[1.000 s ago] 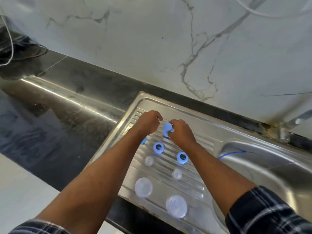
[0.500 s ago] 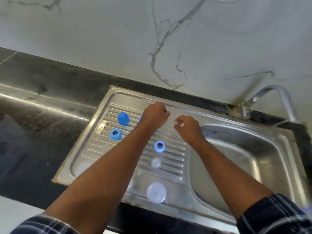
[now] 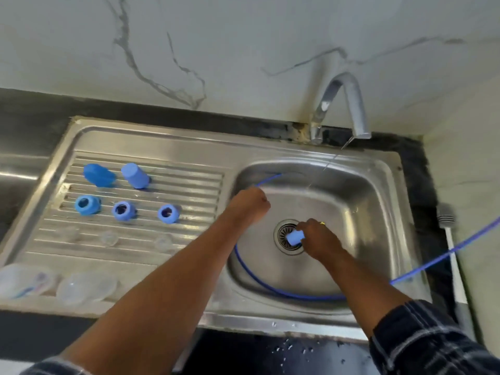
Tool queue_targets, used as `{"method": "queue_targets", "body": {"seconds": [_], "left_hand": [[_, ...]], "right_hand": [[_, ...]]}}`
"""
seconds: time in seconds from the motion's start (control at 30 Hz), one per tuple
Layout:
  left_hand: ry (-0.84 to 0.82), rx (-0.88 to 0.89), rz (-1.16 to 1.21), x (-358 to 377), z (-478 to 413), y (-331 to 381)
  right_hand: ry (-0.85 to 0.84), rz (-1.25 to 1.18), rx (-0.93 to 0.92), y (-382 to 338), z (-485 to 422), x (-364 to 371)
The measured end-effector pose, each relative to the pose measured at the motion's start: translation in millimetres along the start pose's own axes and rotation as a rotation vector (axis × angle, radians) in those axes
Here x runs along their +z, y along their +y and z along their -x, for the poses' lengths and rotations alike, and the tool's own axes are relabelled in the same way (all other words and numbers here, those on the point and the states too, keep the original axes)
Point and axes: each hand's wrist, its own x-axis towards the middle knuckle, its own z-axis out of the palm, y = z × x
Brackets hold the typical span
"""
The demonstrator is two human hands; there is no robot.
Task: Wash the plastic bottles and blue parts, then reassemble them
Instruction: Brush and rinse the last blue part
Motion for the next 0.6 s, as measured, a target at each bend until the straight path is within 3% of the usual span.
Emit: {"method": "queue_targets", "body": {"seconds": [0.1,0.3,0.37,0.5,0.6], "left_hand": [[-0.005,-0.068,0.076,17,-3,-9],[0.056,-0.132,0.229,28,4,-18],[0.074,-0.147,0.266,31,8,-16],[0.079,-0.149,0.36,36,11,-8],[0.066,-0.138,0.45,33,8,7]], "right_hand": [[-0.024,0.235,-0.12,12,-14,15],[0.002,0.347,-0.18,26,-28,22],[0.017,0.249,-0.157,31,-31,19],[0.123,-0.295,0.014,27,-43,-12],[0.216,-0.497,0.063,16,-50,-55]]}}
